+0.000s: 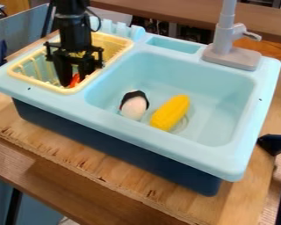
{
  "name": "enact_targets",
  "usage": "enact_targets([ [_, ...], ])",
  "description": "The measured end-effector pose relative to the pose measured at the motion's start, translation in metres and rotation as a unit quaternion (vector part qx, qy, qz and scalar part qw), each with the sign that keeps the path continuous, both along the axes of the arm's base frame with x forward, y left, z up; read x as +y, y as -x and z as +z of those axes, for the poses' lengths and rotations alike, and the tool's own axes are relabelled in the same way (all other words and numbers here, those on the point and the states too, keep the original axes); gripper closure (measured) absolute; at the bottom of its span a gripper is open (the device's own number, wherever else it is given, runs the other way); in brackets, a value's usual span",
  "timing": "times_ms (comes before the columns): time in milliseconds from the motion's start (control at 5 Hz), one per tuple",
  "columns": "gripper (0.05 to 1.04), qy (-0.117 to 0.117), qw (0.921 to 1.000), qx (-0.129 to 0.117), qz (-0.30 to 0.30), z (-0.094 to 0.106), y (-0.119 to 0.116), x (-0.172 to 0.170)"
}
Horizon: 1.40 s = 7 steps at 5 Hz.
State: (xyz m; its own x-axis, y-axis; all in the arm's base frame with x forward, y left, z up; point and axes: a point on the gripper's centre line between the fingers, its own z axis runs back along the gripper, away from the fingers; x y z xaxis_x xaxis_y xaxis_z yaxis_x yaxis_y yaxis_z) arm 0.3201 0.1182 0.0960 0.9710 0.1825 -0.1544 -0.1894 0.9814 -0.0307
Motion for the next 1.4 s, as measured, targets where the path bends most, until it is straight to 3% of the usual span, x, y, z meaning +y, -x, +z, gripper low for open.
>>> enact_targets([
  [400,0.547,-0.003,0.9960,-0.088,0.011,0.082,0.007,-0.004],
  [600,0.547,-0.003,0.9968,-0.080,-0.010,0.085,0.007,-0.019],
  [1000,0.548,0.034,0.9887,-0.092,-0.114,0.067,-0.018,-0.113],
  [1400,0.547,0.072,0.9713,-0.079,-0.212,0.049,-0.030,-0.214],
])
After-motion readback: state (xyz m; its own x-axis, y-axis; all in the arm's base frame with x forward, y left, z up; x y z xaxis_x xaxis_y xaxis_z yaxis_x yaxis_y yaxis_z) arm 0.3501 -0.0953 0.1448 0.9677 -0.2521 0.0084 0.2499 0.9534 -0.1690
